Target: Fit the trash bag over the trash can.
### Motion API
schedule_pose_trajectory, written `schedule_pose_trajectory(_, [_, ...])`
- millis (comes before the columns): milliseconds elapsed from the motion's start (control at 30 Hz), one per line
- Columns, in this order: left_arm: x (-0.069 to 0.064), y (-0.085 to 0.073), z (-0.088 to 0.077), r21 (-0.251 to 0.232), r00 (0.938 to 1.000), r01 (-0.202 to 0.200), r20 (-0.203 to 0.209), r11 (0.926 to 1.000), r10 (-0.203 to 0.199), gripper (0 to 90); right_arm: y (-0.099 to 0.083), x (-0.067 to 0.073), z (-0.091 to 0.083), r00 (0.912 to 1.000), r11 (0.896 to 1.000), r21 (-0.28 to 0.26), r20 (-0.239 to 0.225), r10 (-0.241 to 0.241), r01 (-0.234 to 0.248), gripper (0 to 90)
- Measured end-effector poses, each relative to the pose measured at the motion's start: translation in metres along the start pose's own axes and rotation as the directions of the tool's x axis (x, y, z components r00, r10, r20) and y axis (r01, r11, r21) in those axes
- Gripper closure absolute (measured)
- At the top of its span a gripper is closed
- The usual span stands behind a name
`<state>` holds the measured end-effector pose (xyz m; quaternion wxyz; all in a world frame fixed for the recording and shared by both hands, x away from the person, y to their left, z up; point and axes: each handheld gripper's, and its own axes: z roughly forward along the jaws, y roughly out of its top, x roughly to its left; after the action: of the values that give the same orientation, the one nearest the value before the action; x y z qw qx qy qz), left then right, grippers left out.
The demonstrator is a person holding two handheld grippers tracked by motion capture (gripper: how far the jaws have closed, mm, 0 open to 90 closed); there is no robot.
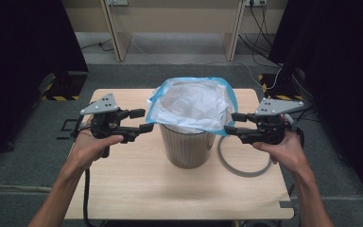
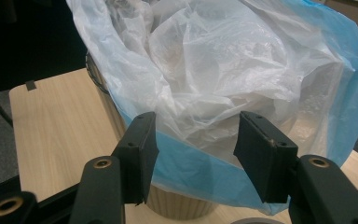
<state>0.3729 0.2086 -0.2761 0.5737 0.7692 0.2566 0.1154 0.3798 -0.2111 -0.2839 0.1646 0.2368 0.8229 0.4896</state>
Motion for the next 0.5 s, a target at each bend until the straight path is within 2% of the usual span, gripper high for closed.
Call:
schedule_pose_trajectory(100, [0.001,0.009,0.003,-0.015,0.9993,0.002,-0.037,0.9999,-0.003,32.2,0.000,0.008,0.006,0.9997,0.999,0.032,-0.008,-0.025,0.025,48.3])
schedule_pose_trajectory(200, [0.005,0.019,0.008,-0.048,0.9984,0.035,-0.041,0.9982,-0.037,29.4,0.000,0.015,0.014,0.9986,0.997,0.057,-0.021,-0.049,0.050,49.4])
schedule_pose_trajectory(300, [0.014,0.027,0.016,-0.045,0.9961,0.057,-0.065,0.9973,-0.060,29.0,0.000,0.018,0.019,0.9973,0.995,0.075,-0.038,-0.062,0.065,50.9])
schedule_pose_trajectory(367, [0.021,0.029,0.022,-0.038,0.9938,0.064,-0.089,0.9972,-0.067,34.9,0.000,0.019,0.020,0.9969,0.994,0.081,-0.040,-0.068,0.071,53.2])
schedule_pose_trajectory(433, [0.026,0.029,0.027,-0.016,0.9923,0.051,-0.112,0.9985,-0.053,41.4,-0.001,0.020,0.021,0.9971,0.994,0.088,-0.035,-0.067,0.070,54.5])
schedule_pose_trajectory(500, [0.030,0.027,0.030,-0.003,0.9905,0.034,-0.133,0.9994,-0.034,56.6,-0.001,0.020,0.022,0.9965,0.992,0.095,-0.032,-0.077,0.080,58.5])
